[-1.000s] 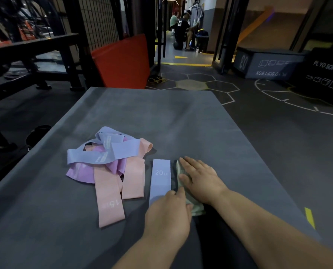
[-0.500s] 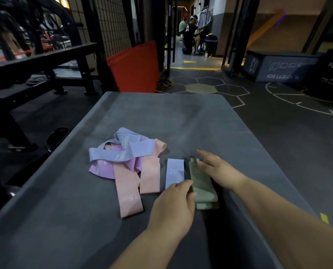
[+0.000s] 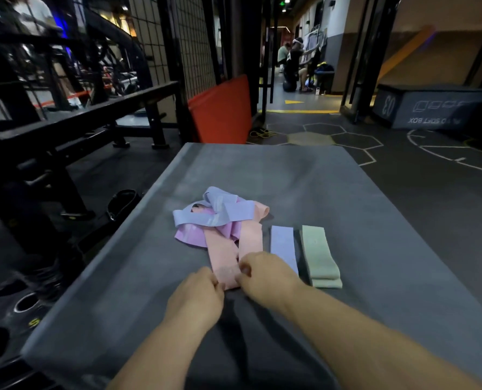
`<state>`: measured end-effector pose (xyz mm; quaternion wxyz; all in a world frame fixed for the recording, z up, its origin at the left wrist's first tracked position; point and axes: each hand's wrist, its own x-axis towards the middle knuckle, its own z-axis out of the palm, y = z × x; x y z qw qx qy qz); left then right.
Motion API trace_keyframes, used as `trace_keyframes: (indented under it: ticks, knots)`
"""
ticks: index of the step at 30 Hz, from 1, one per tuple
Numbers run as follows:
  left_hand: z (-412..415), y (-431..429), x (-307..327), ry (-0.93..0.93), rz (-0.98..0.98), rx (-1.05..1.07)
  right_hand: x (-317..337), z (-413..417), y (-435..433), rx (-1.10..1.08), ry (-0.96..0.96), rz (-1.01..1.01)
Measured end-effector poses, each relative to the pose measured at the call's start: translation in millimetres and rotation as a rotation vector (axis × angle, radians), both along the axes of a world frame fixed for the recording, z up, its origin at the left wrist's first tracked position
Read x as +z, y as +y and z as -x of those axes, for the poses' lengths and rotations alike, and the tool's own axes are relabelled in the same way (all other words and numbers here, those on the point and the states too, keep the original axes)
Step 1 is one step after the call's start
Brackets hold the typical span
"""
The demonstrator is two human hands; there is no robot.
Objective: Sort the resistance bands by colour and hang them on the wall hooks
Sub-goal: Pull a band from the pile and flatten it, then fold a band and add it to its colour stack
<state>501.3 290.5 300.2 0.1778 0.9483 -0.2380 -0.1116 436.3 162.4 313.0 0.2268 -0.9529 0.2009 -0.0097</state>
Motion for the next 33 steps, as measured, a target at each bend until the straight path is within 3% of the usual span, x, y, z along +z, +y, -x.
trace_keyframes:
  ticks: [6, 11, 16, 21, 24, 27, 33]
  knots:
    - [-2, 15, -2, 0.111, 0.031, -0.024, -8, -14, 31, -0.262, 0.062, -0.161]
    - [-7, 20, -8, 0.415, 0.343, 0.056, -12, -21, 35, -0.265, 0.104, -0.224]
    - [-2, 23, -4, 0.507, 0.453, 0.075, 2, -10, 40, -0.242, 0.017, -0.267]
    - [-3, 25, -2, 0.551, 0.539, 0.186, -1, 5, 39, -0.296, -0.085, -0.425]
    - [1, 23, -3, 0.658, 0.635, 0.253, 0, 20, 38, -0.351, -0.115, -0.699]
    - [10, 18, -1, 0.838, 0.750, 0.286, 5, 41, 34, -0.254, -0.028, -0.851]
    - [25, 0, -3, 0.888, 0.866, 0.332, 12, 86, 18, -0.042, 0.083, -0.873]
